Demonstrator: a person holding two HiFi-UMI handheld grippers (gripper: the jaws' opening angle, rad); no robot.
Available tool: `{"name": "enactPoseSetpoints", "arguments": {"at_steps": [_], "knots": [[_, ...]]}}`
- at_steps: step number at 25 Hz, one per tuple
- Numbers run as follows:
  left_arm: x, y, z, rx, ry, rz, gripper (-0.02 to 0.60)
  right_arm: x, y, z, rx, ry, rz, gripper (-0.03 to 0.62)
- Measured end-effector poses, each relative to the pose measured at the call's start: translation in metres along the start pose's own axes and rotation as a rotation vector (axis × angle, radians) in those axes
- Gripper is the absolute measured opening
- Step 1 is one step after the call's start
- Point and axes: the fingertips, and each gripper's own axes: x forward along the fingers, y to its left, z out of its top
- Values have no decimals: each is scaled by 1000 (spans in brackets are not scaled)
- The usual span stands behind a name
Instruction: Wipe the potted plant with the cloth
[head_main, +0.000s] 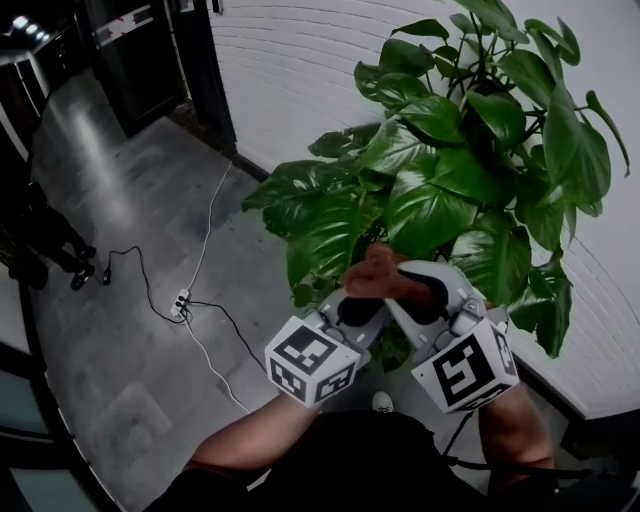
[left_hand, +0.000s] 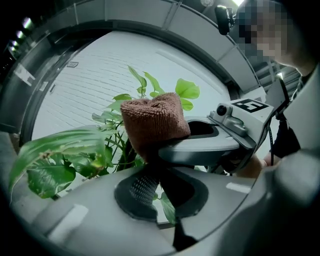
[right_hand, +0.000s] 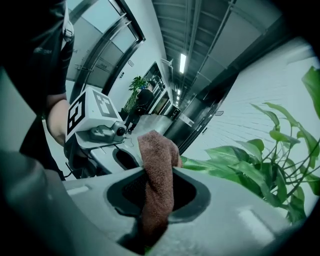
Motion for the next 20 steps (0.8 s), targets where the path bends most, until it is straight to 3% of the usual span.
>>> {"name": "enactPoseSetpoints", "arguments": {"at_steps": [5, 13, 16, 20], "knots": [[-27, 7, -3, -39, -28, 28, 28, 3, 1, 20, 23, -68, 6, 69], [-78, 39, -1, -71, -63, 146, 43, 23, 22, 77, -11, -173, 31, 69], [-93, 46, 7, -83, -81, 162, 54, 36, 15, 81, -54, -168, -57, 69], [-99, 48, 25, -138, -111, 124, 76, 51, -26, 69, -62, -100, -200, 69]]}}
